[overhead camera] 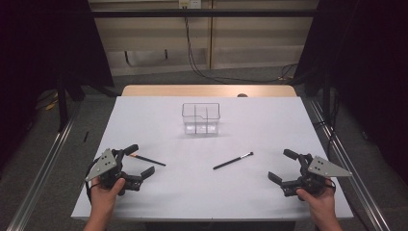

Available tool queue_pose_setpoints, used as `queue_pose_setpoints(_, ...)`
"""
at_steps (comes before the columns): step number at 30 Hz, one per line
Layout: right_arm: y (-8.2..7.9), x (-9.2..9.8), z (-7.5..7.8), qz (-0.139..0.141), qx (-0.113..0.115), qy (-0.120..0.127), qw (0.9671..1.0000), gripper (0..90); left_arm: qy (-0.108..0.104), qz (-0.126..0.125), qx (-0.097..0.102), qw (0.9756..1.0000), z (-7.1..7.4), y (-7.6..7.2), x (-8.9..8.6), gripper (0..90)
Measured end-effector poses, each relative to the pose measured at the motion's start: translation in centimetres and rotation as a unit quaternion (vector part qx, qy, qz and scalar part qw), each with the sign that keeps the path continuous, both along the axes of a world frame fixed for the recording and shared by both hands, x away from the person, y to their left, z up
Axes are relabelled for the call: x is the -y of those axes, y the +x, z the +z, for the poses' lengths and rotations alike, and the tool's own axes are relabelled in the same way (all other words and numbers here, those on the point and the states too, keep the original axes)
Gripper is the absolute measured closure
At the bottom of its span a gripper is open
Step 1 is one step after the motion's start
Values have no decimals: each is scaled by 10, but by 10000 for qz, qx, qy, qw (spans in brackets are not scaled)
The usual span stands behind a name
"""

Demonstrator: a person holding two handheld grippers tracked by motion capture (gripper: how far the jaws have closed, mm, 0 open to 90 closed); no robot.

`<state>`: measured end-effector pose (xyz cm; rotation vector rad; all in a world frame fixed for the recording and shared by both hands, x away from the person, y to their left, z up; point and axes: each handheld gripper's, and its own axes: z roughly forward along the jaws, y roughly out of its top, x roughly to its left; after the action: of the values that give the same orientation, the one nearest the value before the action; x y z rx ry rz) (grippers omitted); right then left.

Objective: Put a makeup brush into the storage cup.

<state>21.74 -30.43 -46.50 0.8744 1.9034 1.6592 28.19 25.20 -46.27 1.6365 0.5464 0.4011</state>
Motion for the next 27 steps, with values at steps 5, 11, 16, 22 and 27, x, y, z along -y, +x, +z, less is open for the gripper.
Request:
queue_pose_setpoints(5, -2, 2, 0, -23, -18, 15, 10000, 0, 104, -10, -9, 9999, 0, 2, 2, 0)
queue_pose_setpoints(11, -3, 2, -1, -19, -30, 10, 10000, 0, 88, 36, -30, 10000, 0, 4, 0, 0)
queue_pose_setpoints(16, -4, 1, 0, -1, -9, -37, 10000, 0, 202, 153, -33, 9997, 1, 5, 0, 0)
queue_pose_setpoints(22, -4, 1, -1, -3, -30, -31, 10000, 0, 296, 187, -25, 9994, 3, 7, 2, 0)
queue_pose_setpoints(27, -4, 0, -1, 12, -29, -60, 10000, 0, 409, 238, -122, 9988, 3, 12, 4, 0)
